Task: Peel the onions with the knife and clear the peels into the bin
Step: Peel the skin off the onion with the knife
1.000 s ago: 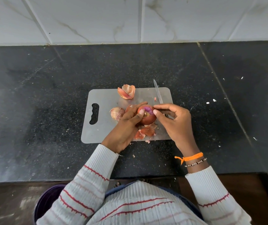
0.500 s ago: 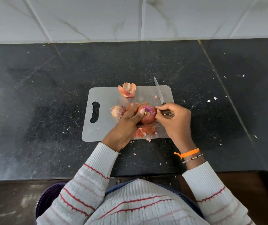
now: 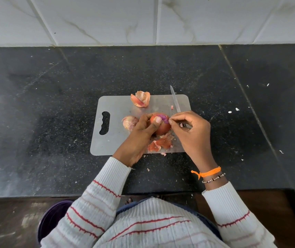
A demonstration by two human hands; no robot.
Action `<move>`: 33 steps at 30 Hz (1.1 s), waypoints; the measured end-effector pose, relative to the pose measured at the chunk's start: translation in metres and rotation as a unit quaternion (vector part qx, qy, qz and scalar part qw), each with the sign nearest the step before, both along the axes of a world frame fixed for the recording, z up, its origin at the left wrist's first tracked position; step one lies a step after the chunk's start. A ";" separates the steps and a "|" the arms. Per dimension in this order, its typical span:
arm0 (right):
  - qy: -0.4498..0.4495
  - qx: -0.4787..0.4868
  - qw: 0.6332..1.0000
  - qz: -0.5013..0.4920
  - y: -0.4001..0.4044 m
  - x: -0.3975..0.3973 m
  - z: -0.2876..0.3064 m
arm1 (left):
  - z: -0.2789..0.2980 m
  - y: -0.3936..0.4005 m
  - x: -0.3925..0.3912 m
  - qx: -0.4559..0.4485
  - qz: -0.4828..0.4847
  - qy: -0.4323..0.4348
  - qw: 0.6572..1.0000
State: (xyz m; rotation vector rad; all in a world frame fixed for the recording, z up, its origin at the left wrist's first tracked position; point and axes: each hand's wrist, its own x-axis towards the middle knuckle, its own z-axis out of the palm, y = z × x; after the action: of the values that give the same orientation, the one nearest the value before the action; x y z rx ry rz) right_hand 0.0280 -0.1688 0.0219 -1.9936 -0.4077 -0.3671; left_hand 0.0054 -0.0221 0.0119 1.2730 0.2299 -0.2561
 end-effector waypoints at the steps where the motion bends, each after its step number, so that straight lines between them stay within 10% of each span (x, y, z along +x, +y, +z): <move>1: 0.001 -0.004 1.000 0.005 0.000 0.000 0.000 | 0.001 0.000 -0.001 0.010 -0.009 -0.002 1.000; 33: 0.031 -0.025 0.998 -0.039 -0.013 0.007 -0.006 | 0.001 0.003 -0.002 -0.028 0.002 -0.007 1.000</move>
State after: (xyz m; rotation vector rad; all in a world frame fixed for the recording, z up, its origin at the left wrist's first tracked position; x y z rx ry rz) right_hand 0.0351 -0.1822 0.0157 -2.0691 -0.3034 -0.3448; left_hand 0.0034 -0.0193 0.0131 1.2178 0.2121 -0.2483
